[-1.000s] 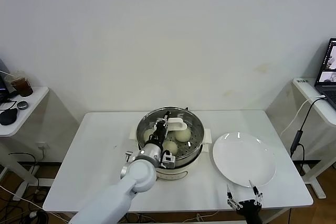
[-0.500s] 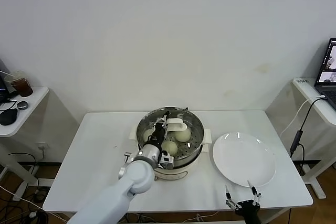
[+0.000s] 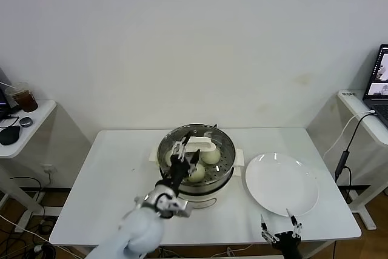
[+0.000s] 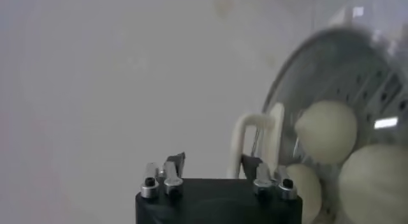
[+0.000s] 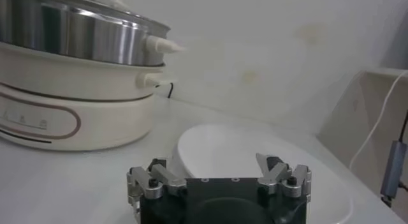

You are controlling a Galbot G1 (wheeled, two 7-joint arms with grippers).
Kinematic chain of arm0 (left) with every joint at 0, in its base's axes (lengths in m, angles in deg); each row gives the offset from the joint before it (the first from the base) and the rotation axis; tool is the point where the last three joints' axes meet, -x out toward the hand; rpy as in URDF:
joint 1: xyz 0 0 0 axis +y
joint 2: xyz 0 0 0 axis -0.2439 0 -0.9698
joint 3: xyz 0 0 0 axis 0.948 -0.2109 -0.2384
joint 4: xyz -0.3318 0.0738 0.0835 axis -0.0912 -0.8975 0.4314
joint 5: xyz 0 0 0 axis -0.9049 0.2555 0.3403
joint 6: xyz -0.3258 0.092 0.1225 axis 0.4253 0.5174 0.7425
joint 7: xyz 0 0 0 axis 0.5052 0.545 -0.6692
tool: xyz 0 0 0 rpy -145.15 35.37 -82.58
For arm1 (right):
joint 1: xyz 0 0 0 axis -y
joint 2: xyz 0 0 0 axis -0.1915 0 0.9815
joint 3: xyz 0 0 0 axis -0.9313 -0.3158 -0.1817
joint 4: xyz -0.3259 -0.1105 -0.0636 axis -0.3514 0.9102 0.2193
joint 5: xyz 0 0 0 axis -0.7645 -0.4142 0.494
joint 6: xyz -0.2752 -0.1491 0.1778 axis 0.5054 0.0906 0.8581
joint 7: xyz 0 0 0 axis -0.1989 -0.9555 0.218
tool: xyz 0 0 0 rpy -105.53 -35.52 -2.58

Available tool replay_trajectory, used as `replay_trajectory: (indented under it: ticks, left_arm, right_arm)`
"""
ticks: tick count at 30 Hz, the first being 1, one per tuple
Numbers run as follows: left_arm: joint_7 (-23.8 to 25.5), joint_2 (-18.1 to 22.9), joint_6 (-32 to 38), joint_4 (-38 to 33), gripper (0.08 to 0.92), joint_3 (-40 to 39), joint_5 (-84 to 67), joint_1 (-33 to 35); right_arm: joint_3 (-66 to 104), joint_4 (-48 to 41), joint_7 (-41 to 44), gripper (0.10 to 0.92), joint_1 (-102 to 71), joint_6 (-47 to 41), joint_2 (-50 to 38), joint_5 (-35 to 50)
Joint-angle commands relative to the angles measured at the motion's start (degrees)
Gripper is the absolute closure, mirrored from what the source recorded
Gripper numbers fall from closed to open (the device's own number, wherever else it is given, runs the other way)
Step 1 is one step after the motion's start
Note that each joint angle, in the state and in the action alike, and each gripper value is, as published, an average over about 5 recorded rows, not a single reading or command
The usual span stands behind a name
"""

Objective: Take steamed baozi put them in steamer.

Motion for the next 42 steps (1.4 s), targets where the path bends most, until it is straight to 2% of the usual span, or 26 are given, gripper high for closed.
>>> replay_trajectory:
  ticks: [1,4,7,14,22,27,42]
  left_arm:
    - [-10.5,2.3,20.7,-15.6,0.214,26.6,-39.8,36.6]
    - [-11.7,3.9,24.0,-16.7,0.183,32.5,-48.4,45.5]
    - [-12.8,5.5,26.6,-16.5,0.178,34.8,-54.0,52.3]
    - [-16.0,10.0,32.1,-11.1,0.177,34.7,-55.8,58.0]
    - [-12.3,13.6,41.0,-2.2,0.177,31.2,-54.0,59.1]
    - [-12.0,14.7,45.2,0.4,0.177,29.8,-52.7,59.1]
    - [-10.4,14.4,43.2,0.2,0.177,31.2,-52.1,57.4]
  right_arm:
    - [-0.4,0.8,0.0,0.203,-0.2,0.1,-0.3,0.3]
    - [-0.7,1.2,0.0,0.203,-0.5,0.1,-1.0,1.0]
    - [-1.7,2.5,0.5,0.203,-1.4,-0.7,-2.5,3.5]
    - [-6.5,6.9,0.6,0.203,-5.6,-3.0,-8.3,7.8]
    - [-7.9,8.9,-1.6,0.203,-7.9,-3.7,-9.2,9.4]
    - [-8.3,9.3,-2.5,0.203,-8.8,-3.7,-8.9,9.5]
    - [-7.8,8.9,-2.7,0.203,-9.6,-2.9,-8.9,10.1]
